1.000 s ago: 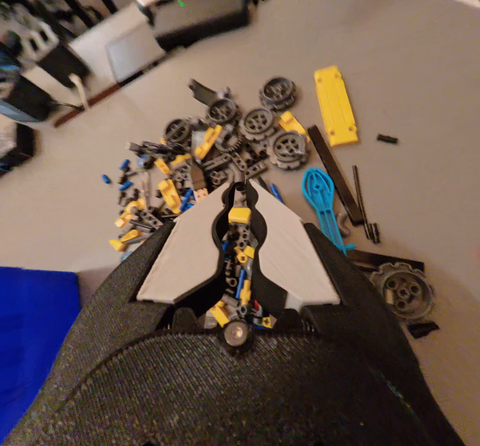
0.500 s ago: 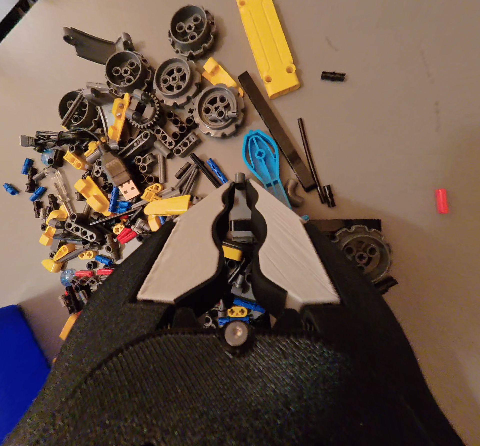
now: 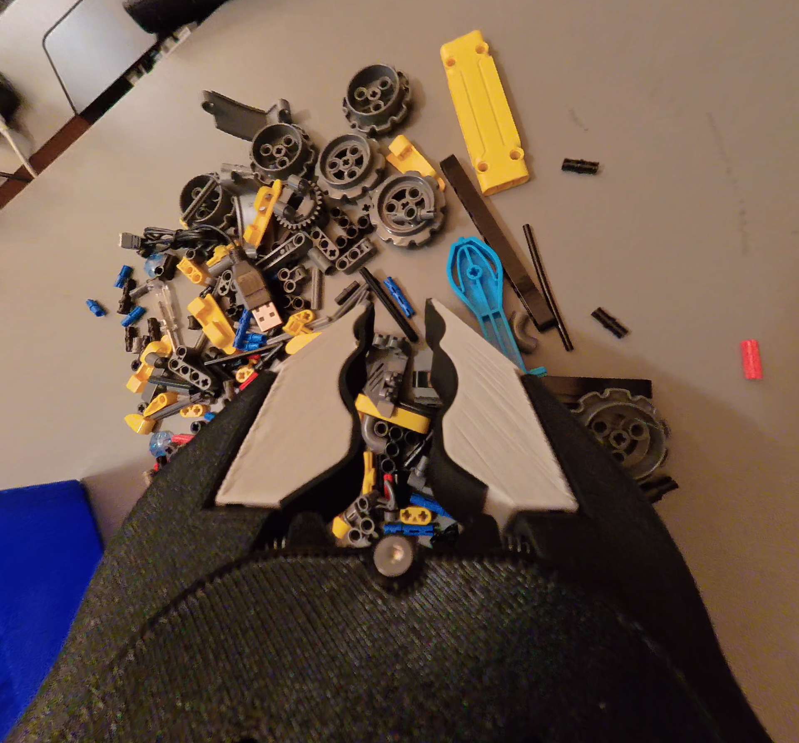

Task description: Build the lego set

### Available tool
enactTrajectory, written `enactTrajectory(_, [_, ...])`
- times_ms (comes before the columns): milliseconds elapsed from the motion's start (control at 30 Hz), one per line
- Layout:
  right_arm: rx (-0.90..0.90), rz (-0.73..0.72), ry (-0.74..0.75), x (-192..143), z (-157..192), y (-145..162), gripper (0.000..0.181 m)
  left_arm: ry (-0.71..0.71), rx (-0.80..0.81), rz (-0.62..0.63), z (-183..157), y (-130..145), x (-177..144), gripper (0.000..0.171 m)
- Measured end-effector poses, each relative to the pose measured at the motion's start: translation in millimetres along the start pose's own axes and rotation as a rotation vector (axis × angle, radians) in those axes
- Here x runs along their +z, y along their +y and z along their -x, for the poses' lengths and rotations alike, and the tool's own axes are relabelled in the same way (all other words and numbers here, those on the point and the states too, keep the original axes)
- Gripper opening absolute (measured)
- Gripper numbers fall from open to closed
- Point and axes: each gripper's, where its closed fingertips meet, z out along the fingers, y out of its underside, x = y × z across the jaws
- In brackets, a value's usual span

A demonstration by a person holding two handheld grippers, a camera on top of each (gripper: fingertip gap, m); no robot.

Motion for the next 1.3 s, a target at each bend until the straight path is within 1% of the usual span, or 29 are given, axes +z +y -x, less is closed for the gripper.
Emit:
enactTrajectory(200, [0.002,0.004,0.0,1,0,1,0.049,0.081,-0.044,-0.018,-4,2,-7,0.014])
enactTrajectory(300, [-0.002,0.003,0.001,0,0,0,0.049,0.123,-0.03,0.029,-12,12,-4,0.013])
enactTrajectory(333, [-0.004,0.004,0.002,1,0,1,0.049,0.119,-0.023,0.047,-12,15,-2,0.013])
enactTrajectory(400, [-0.01,0.007,0.003,1,1,1,0.049,0.106,-0.016,0.044,-10,14,-2,0.014])
enactTrajectory(500, [-0.019,0.012,0.004,2,2,2,0.049,0.086,-0.023,0.017,-7,9,-4,0.014])
enactTrajectory(567, [-0.023,0.015,0.005,2,2,2,0.049,0.089,-0.031,0.007,-7,7,-5,0.017])
enactTrajectory(633, [-0.024,0.016,0.005,2,2,2,0.049,0.091,-0.014,0.02,-9,9,-4,0.019])
enactTrajectory(700, [-0.023,0.017,0.005,2,2,2,0.049,0.06,0.011,0.024,-6,9,-3,0.019])
enactTrajectory(733, [-0.023,0.016,0.005,2,2,2,0.049,0.04,0.016,0.007,-4,6,-4,0.019])
enactTrajectory(800, [-0.027,0.018,0.006,2,2,2,0.049,-0.019,-0.004,-0.073,7,-8,-12,0.018])
enactTrajectory(933, [-0.056,0.027,0.017,2,4,3,0.049,-0.179,-0.168,-0.318,50,-36,-47,0.017])
enactTrajectory(1000, [-0.053,0.009,0.002,2,9,-2,0.048,-0.306,-0.276,-0.425,82,-38,-69,0.012])
enactTrajectory(1033, [-0.036,-0.014,-0.018,1,13,-6,0.048,-0.374,-0.312,-0.472,97,-36,-82,0.012])
enactTrajectory(1100, [0.006,-0.067,-0.057,-2,20,-16,0.048,-0.491,-0.364,-0.556,121,-31,-106,0.006])
enactTrajectory(1133, [0.021,-0.087,-0.069,-3,21,-20,0.047,-0.527,-0.386,-0.579,129,-27,-114,0.003])
enactTrajectory(1200, [0.034,-0.105,-0.069,-5,20,-23,0.047,-0.558,-0.418,-0.587,138,-18,-120,0.001])
enactTrajectory(1300, [0.03,-0.092,-0.041,-4,13,-19,0.043,-0.546,-0.445,-0.568,144,-9,-114,0.002])
